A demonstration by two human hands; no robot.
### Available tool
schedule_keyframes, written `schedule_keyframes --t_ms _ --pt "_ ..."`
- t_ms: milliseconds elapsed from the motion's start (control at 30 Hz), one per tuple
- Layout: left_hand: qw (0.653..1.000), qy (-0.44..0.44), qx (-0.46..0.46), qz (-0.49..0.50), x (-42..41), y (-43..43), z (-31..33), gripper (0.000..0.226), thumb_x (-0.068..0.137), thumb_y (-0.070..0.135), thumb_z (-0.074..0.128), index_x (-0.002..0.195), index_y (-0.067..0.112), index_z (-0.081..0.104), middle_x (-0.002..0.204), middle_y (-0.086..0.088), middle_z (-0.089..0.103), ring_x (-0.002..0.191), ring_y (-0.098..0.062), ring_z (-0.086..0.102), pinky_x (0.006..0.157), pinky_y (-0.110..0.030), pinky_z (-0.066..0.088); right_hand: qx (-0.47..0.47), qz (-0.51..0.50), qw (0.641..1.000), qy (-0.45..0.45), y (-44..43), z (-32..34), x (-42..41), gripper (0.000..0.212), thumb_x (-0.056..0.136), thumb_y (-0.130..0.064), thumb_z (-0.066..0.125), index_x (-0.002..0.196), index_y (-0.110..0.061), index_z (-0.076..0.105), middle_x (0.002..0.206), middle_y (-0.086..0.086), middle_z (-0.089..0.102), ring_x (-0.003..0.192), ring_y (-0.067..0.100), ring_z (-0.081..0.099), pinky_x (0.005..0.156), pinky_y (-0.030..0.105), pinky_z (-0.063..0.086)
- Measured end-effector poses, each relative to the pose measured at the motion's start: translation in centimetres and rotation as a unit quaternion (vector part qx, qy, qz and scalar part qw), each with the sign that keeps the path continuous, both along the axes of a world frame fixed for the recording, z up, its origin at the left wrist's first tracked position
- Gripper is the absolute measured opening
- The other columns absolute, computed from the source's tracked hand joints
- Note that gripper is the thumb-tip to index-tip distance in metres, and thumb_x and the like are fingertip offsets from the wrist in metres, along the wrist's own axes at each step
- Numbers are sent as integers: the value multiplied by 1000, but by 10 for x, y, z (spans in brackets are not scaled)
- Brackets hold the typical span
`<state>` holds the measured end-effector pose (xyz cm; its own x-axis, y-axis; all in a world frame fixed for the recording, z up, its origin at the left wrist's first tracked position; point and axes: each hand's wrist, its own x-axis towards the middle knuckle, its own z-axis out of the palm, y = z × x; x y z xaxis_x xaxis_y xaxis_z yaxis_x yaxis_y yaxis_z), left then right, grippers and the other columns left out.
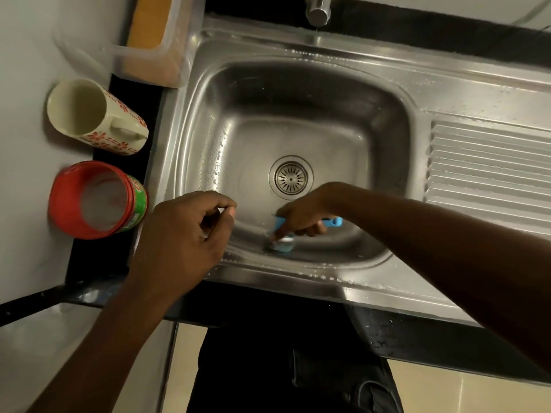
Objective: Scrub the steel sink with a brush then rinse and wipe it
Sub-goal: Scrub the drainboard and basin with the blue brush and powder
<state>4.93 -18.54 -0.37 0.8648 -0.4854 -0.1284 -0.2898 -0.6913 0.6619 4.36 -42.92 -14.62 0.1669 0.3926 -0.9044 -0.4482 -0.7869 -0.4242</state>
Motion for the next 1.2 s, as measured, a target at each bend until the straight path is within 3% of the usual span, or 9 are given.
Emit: schedule_keyframes --t_ms 67,233,433,567,700,833,1000,1133,1200 --pt "1000 1 -1 3 -1 -1 2 13 98 23 70 106 20 79 87 11 75 79 -3 70 74 -21 59 19 -5 1000 9 1 16 5 63 97 -52 66 136 -4 54 66 0 48 48 12 39 41 23 33" --pt "1000 -2 -10 17 -1 -1 2 12 97 22 70 105 19 79 87 11 75 78 -5 71 74 -28 60 -54 69 993 81 -58 25 -24 53 95 -56 66 108 -5 59 59 -3 43 45 11 34 42 22 29" --pt "1000 2 -7 13 -2 -6 -1 12 98 23 70 104 20 79 84 9 74 76 -8 70 71 -25 57 -8 -25 998 54 -13 11 -12 63 95 -54 68 132 -6 52 63 -2 46 46 11 38 43 25 33" --pt "1000 9 -14 13 -1 -8 -2 12 98 24 70 104 21 79 84 11 73 77 -6 70 71 -23 56 26 -14 998 54 -25 32 -11 55 95 -53 68 126 -9 56 67 -1 49 49 11 41 43 24 34" --pt "1000 6 -15 11 1 -7 0 12 98 22 70 104 18 79 85 10 74 77 -7 71 73 -25 57 -51 50 994 86 -58 24 -27 66 96 -54 67 133 -1 55 64 -2 45 48 10 36 41 23 30" --pt "1000 -3 -9 8 1 -8 1 12 98 23 69 105 19 79 85 9 74 77 -8 71 73 -30 59 -52 12 993 107 -38 10 -20 69 96 -52 67 143 -5 51 63 -2 44 48 11 35 43 24 30" --pt "1000 9 -15 3 0 -11 -1 13 98 25 69 104 21 79 85 12 74 78 -5 70 72 -23 58 -14 28 998 62 -36 38 -15 57 94 -56 68 123 -7 59 65 -2 48 49 11 40 44 25 34" --pt "1000 7 -18 8 -1 -9 -1 13 98 27 69 104 21 79 86 13 74 78 -5 71 74 -19 58 -113 110 979 129 -84 42 -30 59 96 -53 67 122 0 58 58 -2 39 41 11 29 41 22 25" --pt "1000 9 -17 8 -3 -9 -2 11 98 26 69 103 22 78 86 13 74 78 -6 71 74 -24 60 -148 119 972 138 -80 26 -30 51 97 -54 65 100 -3 61 52 -2 36 38 13 27 44 23 23"
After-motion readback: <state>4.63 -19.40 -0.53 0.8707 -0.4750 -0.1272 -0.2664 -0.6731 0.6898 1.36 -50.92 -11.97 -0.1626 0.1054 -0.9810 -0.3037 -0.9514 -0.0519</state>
